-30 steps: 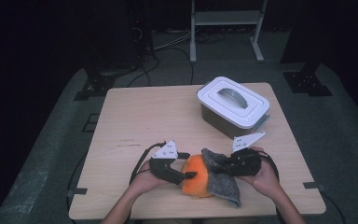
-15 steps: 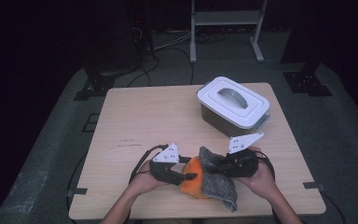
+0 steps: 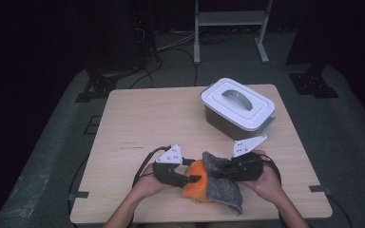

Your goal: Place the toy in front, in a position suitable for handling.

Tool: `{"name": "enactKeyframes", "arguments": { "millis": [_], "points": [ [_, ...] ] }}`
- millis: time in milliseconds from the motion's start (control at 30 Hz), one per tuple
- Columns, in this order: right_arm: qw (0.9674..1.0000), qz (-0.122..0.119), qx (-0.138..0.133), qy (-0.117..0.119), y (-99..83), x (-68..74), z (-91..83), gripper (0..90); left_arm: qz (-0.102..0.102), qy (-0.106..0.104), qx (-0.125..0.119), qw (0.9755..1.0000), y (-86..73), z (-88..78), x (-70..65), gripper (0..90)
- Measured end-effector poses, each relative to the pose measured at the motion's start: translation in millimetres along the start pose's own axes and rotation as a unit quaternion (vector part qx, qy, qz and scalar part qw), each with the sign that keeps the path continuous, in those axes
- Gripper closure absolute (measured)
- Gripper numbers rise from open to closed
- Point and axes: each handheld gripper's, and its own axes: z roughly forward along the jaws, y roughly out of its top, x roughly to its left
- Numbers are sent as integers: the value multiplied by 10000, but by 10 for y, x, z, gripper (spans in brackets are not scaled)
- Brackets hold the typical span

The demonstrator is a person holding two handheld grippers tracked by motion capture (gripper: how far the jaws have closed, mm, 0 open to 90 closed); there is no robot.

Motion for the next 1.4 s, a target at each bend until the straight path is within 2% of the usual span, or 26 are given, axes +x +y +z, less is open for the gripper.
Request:
{"name": "enactKeyframes", "arguments": {
  "millis": [167, 200, 233, 267, 300, 333, 367, 400, 567, 633, 700, 733, 833, 933, 1067, 1133, 1200, 1267, 1300, 1333, 1400],
  "points": [
    [9997, 211, -43, -109, -110, -85, -113, 760, 67, -55, -48, 10000, -3, -4, -15, 448],
    [9992, 267, -278, -65, -79, -68, -156, 761, 183, -86, -86, 9998, 8, 10, -35, 457],
    [9992, 267, -278, -65, -79, -68, -156, 761, 274, -116, -107, 9995, 17, 17, -53, 457],
    [9989, 175, -428, 3, 10, -9, -151, 760, 428, -129, -135, 9989, 33, 32, -85, 460],
    [9989, 175, -428, 3, 10, -9, -151, 760, 495, -138, -127, 9986, 43, 39, -102, 460],
    [9991, 28, -415, 26, 87, 54, -98, 759, 566, -145, -111, 9982, 55, 42, -124, 460],
    [9991, 28, -415, 26, 87, 54, -98, 759, 636, -132, -79, 9979, 58, 37, -128, 460],
    [9996, -52, -282, 2, 103, 79, -40, 758, 658, -115, -57, 9978, 51, 28, -134, 461],
    [10000, 13, -48, 19, 2, 10, -40, 758, 568, -121, -43, 9983, 2, -4, -99, 461],
    [9999, 117, -66, 19, -44, -23, -75, 758, 573, -139, -77, 9982, 9, 11, -103, 460],
    [9998, 98, -151, -28, -19, 2, -110, 759, 637, -165, -76, 9978, 27, 27, -115, 457],
    [9996, 13, -279, -26, 38, 40, -109, 758, 688, -207, -93, 9974, 36, 33, -129, 457],
    [9996, -69, -282, -37, 93, 77, -87, 758, 764, -204, -57, 9969, 35, 22, -141, 457],
    [9998, -109, -191, -38, 80, 67, -61, 757, 727, -217, -46, 9971, 10, -2, -119, 460],
    [9997, 151, -178, -101, -60, -18, -113, 757, 640, -253, -9, 9976, -33, -44, -73, 459],
    [9994, 288, -212, -38, -122, -45, -127, 757, 586, -286, -2, 9979, -23, -51, -71, 427],
    [9993, 298, -210, -15, -125, -37, -114, 757, 538, -287, 12, 9981, -4, -48, -73, 396],
    [9997, 209, -130, -5, -94, 20, -53, 756, 420, -324, 1, 9986, 21, -51, -65, 296],
    [9997, 209, -130, -5, -94, 20, -53, 756, 370, -344, -5, 9987, 26, -50, -62, 296],
    [9998, 122, -127, 37, -65, 63, -20, 755, 272, -372, 14, 9989, 27, -41, -58, 256],
    [9999, 91, -121, 40, -54, 83, -6, 755, 216, -357, 59, 9991, 16, -24, -57, 252]
  ]
}}
